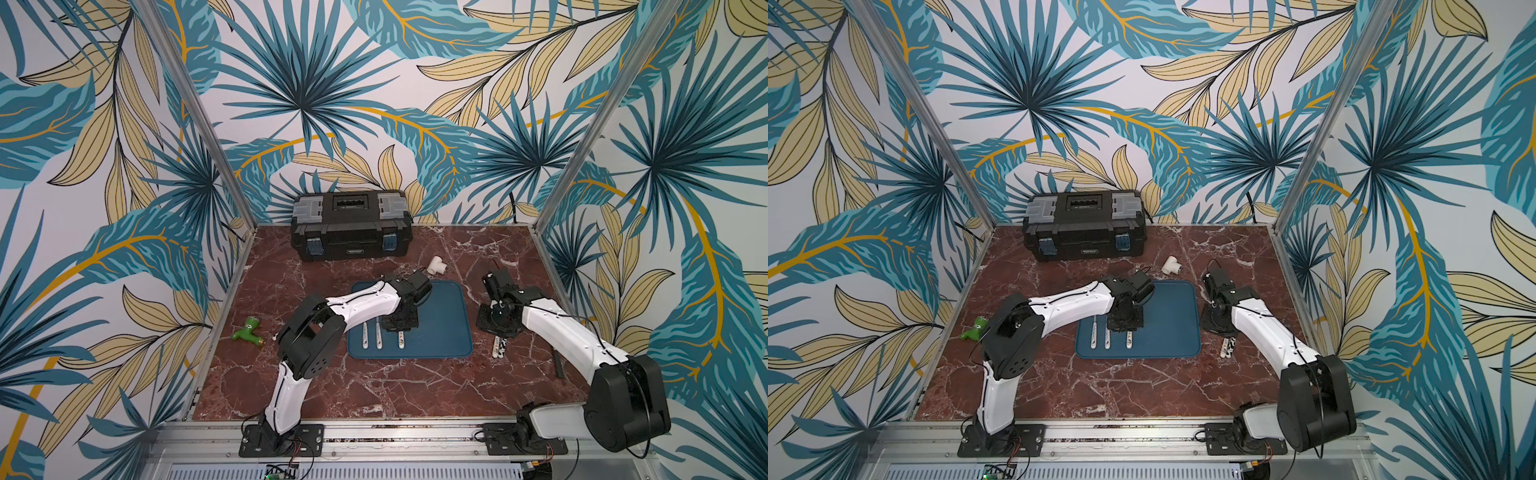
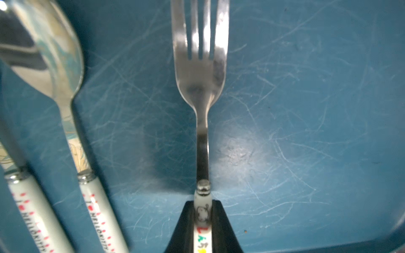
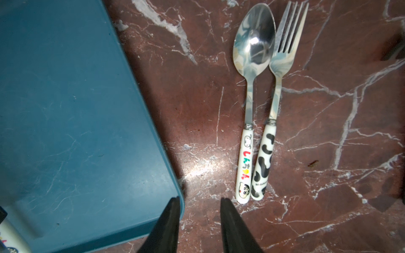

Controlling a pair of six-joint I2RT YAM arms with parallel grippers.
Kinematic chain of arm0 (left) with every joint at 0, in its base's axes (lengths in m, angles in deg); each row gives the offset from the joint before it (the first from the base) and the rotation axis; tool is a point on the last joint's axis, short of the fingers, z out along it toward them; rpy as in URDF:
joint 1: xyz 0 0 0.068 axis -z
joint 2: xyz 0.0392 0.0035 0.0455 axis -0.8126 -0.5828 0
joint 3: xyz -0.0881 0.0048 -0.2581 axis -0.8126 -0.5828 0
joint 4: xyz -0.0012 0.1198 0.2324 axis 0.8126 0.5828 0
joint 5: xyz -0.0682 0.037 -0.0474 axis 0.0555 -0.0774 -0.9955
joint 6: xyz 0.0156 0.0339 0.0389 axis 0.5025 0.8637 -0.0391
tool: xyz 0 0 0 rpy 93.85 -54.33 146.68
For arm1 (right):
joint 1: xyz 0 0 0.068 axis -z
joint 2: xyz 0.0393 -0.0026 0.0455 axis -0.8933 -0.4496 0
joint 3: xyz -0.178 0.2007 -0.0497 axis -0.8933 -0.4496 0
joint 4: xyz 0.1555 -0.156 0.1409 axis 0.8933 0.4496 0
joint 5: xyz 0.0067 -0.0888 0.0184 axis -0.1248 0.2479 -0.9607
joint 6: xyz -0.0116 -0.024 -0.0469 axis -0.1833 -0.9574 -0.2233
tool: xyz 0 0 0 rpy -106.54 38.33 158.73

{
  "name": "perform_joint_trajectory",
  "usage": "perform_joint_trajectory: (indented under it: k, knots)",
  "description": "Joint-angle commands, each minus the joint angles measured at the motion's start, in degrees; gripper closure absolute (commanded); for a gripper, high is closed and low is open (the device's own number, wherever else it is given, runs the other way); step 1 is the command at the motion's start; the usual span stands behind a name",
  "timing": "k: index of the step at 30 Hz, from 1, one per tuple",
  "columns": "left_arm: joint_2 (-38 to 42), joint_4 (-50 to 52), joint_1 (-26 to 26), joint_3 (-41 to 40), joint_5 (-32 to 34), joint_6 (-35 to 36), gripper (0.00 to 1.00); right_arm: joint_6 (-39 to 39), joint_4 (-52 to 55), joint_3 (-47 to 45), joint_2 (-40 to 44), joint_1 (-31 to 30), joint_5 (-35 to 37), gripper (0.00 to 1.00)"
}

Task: Set the spoon and fork side by side
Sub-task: Place the fork on the tray.

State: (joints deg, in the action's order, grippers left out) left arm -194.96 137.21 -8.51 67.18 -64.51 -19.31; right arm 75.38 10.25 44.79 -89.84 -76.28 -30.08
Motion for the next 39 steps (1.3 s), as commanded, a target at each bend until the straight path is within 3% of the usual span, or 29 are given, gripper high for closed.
perform_joint_trajectory:
  k: [1, 11, 18, 26, 33, 39]
  knots:
    - [-1.22, -1.43, -0.97, 0.22, 0.22, 0.1, 0.87, -0.63, -0.06, -1.13, 1.09, 0.27, -0.4, 0.63]
    - [-2.57, -2.5, -0.86, -0.74, -2.48, -0.02, 0.86, -0.63, 0.19, -0.69, 1.04, 0.43, 0.29, 0.63]
    - [-2.42, -2.43, -0.54, -2.06, -2.46, 0.01, 0.62, -0.39, 0.37, -0.78, 1.19, 0.43, 0.39, 0.6]
    - [-0.34, -1.6, 0.03, -1.69, -0.65, 0.03, 0.57, 0.4, 1.82, -0.77, 1.32, 1.23, 3.89, 0.57]
    - [2.07, 4.96, -0.05, 5.52, 4.46, 4.56, 0.44, 1.11, 0.68, -1.9, 2.08, 3.43, 1.5, 0.56]
    - [4.33, 4.83, 0.52, 6.98, 4.28, 4.61, 0.44, 1.44, 0.39, -2.27, 1.55, 3.59, 2.36, 0.56]
